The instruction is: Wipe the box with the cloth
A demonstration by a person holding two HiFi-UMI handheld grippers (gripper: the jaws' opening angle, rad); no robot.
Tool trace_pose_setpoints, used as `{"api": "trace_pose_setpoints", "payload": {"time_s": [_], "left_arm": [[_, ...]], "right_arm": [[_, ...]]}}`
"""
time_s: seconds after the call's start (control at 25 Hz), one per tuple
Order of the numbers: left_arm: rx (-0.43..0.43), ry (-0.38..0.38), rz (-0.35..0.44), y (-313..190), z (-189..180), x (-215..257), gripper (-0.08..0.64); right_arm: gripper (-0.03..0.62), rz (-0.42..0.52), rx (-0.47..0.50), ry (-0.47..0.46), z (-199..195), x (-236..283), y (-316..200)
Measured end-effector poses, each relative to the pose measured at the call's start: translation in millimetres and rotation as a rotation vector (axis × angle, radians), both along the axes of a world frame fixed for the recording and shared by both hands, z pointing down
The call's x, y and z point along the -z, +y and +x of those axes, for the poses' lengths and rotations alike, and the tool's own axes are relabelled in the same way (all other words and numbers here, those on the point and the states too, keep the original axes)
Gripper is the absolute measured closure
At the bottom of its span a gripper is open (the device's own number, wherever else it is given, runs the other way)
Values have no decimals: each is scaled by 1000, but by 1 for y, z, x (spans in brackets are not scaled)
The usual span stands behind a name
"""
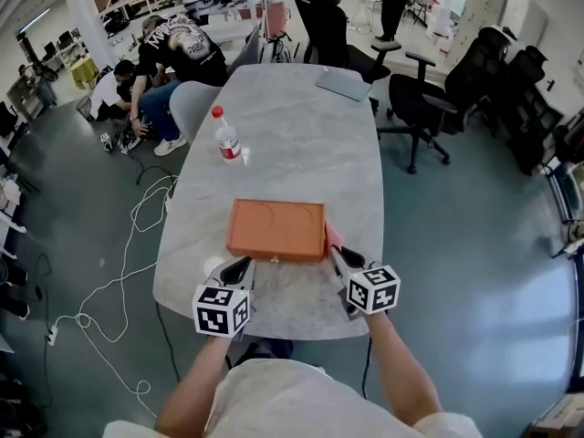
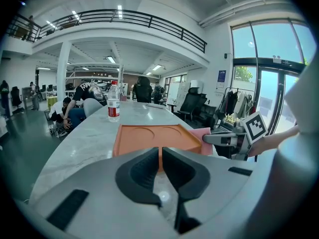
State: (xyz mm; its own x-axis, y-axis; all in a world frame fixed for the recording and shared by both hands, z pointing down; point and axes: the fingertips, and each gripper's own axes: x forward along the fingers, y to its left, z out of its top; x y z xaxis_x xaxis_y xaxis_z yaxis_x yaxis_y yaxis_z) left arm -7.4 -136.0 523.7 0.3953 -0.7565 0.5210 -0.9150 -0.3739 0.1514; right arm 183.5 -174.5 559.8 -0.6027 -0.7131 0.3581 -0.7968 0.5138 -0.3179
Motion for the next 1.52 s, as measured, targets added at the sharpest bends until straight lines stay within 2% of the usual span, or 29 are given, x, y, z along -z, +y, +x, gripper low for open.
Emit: {"api": "trace_pose_setpoints", "payload": {"time_s": [0.96,1.2,1.52], "left_arm": [[43,34,15,32,-1,2,534],[44,40,15,31,-2,1,534],[53,39,16,22,-14,1,534]], "right_arm": [[577,-8,43,2,-5,1,66],[577,-14,5,13,7,3,73],[577,29,-39,88,43,21,56]]}}
